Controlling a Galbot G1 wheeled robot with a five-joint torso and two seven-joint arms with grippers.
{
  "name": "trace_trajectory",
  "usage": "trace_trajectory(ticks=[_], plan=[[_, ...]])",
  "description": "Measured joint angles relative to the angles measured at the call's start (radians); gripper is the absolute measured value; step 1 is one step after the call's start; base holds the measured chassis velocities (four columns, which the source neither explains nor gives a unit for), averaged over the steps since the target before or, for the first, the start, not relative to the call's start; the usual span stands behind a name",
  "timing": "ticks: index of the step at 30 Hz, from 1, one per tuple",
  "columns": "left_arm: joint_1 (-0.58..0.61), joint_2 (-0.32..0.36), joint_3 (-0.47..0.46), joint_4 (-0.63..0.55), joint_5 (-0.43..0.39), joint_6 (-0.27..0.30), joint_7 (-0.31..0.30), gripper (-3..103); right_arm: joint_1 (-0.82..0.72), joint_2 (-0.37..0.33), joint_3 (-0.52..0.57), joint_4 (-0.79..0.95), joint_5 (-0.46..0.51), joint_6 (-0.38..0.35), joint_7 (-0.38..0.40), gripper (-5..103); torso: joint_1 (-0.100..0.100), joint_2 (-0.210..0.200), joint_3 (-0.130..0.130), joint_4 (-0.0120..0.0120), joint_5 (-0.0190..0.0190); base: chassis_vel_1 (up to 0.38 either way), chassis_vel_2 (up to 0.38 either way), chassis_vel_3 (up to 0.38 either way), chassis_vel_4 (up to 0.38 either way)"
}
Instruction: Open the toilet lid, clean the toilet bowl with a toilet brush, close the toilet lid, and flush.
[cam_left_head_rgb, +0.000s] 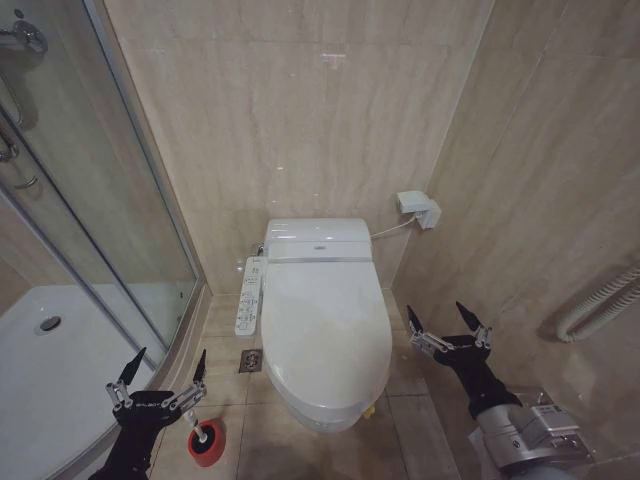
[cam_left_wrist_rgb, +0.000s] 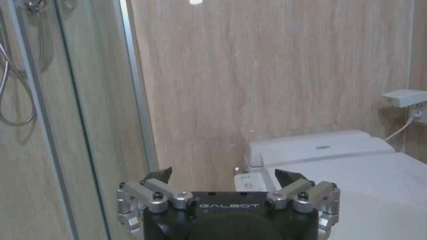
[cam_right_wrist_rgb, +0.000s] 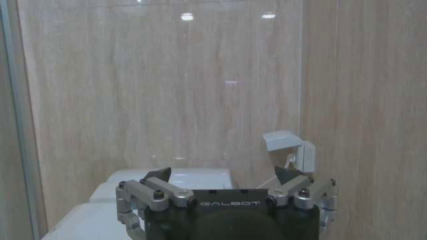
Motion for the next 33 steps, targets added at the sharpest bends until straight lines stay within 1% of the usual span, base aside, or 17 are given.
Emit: trace_trajectory(ticks=[30, 33], plan=[[0.000, 0.000, 0.000, 0.000, 0.000, 0.000, 0.000, 100, 0.000, 0.000, 0.000, 0.000, 0.000, 0.000, 0.000, 100, 0.000, 0.000, 0.000, 0.0000, 0.0000, 0.000, 0.000, 0.000, 0.000], [-0.011, -0.008, -0.006, 0.000, -0.002, 0.010, 0.008, 100, 0.000, 0.000, 0.000, 0.000, 0.000, 0.000, 0.000, 100, 0.000, 0.000, 0.000, 0.0000, 0.0001, 0.000, 0.000, 0.000, 0.000]])
